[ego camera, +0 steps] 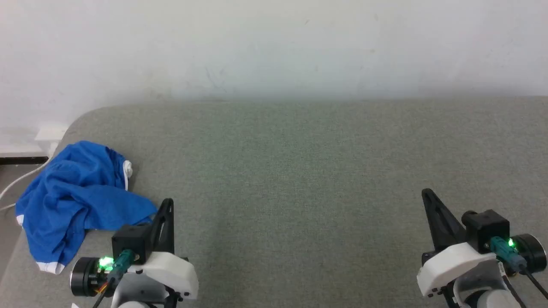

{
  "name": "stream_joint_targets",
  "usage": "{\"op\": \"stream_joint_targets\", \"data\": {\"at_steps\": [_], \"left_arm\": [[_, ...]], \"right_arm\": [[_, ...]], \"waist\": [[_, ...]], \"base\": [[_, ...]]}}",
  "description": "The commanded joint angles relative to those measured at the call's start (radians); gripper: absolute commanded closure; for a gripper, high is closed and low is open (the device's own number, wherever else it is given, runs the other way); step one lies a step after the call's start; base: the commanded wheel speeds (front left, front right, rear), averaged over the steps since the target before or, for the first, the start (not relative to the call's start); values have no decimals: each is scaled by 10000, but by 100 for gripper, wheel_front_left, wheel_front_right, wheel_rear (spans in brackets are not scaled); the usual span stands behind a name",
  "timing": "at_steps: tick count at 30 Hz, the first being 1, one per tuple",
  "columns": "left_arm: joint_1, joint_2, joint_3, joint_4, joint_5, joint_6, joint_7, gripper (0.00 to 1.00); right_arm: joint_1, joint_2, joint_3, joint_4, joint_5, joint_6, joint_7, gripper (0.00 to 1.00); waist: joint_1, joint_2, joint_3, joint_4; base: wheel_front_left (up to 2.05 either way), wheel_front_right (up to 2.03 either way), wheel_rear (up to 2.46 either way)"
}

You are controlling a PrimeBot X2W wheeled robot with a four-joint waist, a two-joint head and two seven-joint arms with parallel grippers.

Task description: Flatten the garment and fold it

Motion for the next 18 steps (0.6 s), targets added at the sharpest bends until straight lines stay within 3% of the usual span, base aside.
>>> {"op": "stream_joint_targets", "data": {"at_steps": [1,18], "left_arm": [[-120,-20,41,-53,51,66,1,100],[-120,-20,41,-53,51,66,1,100]], "right_arm": [[-146,36,5,-57,-43,-19,7,100],[-146,36,5,-57,-43,-19,7,100]], "waist": [[0,0,0,0],[0,0,0,0]], "base": [[0,0,0],[0,0,0]]}}
